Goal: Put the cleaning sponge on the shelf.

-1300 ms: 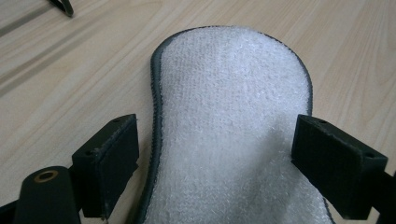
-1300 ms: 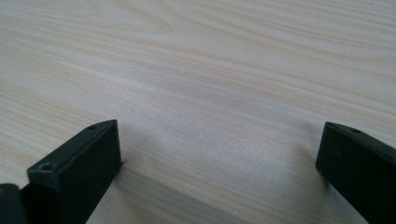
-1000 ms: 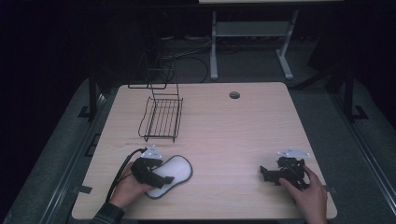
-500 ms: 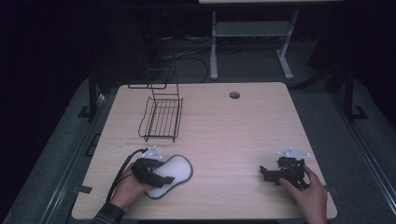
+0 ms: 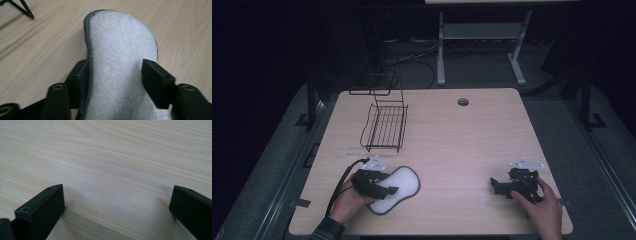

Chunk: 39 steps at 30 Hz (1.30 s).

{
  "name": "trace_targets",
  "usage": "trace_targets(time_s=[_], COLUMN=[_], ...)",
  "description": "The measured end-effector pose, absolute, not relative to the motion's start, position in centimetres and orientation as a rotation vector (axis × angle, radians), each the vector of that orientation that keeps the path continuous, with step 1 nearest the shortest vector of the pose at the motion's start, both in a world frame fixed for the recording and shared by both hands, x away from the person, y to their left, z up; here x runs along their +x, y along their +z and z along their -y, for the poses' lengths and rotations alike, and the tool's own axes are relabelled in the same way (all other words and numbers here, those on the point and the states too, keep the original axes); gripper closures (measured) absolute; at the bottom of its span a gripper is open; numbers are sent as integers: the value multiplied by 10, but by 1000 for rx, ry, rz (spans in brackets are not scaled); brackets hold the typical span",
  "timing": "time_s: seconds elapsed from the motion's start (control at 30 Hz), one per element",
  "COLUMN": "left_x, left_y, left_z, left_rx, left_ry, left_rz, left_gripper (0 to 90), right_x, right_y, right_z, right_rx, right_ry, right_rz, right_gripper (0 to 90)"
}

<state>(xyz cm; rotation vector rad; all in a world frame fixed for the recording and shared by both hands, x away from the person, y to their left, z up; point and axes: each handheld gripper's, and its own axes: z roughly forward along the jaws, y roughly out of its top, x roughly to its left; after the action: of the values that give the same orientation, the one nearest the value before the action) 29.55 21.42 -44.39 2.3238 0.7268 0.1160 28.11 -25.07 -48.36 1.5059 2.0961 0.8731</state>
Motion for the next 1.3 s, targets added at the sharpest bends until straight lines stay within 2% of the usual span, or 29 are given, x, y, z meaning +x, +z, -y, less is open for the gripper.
trace_targets(time_s=[0.13, 0.93, 1.3], left_x=[295, 298, 297], left_y=[-441, -427, -418], left_z=[-215, -230, -232], left_rx=[2304, 2142, 2096], left_ry=[109, -13, -47], left_rz=[-722, -736, -714], left_gripper=[488, 744, 805], right_x=[281, 281, 281], right_y=[-484, -484, -484], right_z=[251, 251, 251], right_rx=[1506, 1506, 1506], right_ry=[873, 873, 873], right_rz=[-2096, -2096, -2096], right_gripper=[0, 0, 0])
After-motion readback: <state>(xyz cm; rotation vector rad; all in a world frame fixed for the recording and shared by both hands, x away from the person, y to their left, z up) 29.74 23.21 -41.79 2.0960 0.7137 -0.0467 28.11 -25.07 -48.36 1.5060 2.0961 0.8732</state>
